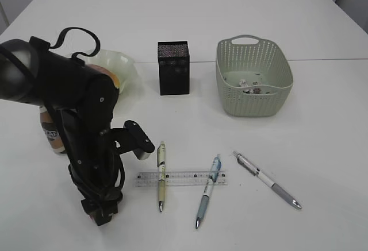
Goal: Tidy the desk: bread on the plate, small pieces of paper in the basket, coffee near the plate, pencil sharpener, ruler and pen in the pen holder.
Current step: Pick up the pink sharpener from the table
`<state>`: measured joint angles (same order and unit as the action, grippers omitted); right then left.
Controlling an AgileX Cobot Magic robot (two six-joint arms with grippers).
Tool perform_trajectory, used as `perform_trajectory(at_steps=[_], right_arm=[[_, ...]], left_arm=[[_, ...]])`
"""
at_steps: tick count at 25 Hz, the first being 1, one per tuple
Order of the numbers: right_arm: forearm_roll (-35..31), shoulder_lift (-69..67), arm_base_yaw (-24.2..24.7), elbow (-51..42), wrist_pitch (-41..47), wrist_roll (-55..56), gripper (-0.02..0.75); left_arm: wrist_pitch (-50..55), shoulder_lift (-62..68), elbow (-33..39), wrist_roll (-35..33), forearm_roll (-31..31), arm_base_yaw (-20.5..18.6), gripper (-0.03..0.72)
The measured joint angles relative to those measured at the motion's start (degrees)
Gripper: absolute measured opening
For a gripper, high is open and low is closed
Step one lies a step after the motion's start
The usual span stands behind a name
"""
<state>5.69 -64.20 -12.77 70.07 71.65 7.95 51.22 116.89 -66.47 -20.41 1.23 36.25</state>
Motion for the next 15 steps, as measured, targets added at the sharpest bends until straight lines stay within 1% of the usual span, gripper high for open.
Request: perform_trajectory(at_steps=[5,7,9,10,12,15], right_arm=[[0.0,0.0,0.0,0.0,0.0,0.0,0.561],[0.0,0.0,0.0,0.0,0.0,0.0,0.561],[0.1,0.0,0.0,0.0,0.0,0.0,0.561],[0.1,0.0,0.0,0.0,0.0,0.0,0.561],[0.2,0.0,0.0,0.0,0.0,0.0,0.561],[0.2,0.0,0.0,0.0,0.0,0.0,0.561]], left_arm=[[0.0,0.2,-0.2,0.0,0.0,0.0,0.484],[-0.1,0.2,-0.2,0.0,0.2,0.0,0.449],[-0.2,0.3,-0.2,0.0,0.4,0.0,0.379],[-0.2,0.3,-0.2,0.0,0.5,0.0,0.358],[-0.2,0.3,-0.2,0.0,0.5,0.0,0.34],[-0.2,0.3,-0.3,0.0,-0.4,0.0,0.333]])
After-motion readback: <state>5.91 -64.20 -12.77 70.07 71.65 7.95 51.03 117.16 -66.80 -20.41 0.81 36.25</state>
